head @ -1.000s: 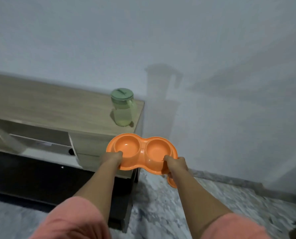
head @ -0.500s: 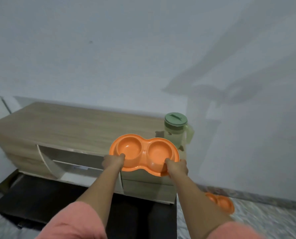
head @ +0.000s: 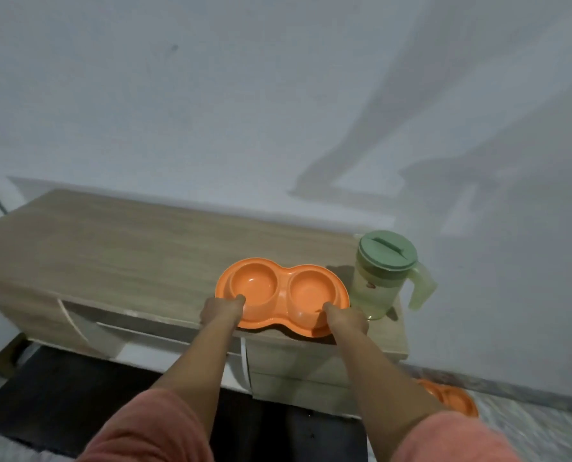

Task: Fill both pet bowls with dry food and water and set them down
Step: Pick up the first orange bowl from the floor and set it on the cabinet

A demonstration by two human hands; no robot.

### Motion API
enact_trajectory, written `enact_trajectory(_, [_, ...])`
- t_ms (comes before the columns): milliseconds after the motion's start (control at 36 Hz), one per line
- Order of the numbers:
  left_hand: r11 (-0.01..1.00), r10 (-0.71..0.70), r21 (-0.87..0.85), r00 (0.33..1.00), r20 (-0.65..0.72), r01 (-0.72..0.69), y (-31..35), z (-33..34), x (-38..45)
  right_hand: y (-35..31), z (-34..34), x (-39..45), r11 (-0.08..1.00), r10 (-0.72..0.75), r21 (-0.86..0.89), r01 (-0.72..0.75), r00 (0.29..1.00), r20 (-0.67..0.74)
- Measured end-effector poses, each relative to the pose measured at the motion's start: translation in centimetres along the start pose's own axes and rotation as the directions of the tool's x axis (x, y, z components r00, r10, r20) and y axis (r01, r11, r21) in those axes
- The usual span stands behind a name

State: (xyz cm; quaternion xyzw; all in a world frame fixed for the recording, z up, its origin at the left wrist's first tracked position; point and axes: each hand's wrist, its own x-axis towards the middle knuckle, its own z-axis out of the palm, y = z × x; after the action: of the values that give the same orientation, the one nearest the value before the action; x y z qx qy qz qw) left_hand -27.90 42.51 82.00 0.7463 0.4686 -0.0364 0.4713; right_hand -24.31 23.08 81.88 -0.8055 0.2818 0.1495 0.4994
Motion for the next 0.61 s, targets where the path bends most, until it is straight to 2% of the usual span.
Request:
enact_trajectory(333, [0.991, -0.04, 0.13, 0.999, 0.019, 0.037, 0.2, 1.7, 5.0, -0.9, 3.2, 3.3, 0.997, 0.068, -0.035, -0.07, 0.996, -0.048])
enact_trajectory(611, [0.993, -0.064, 0.095, 0.998, -0.024, 0.066, 0.2, 2.2, 5.5, -0.9, 3.9, 4.3, 0.996, 0.06, -0.062, -0.065, 0.995, -0.079])
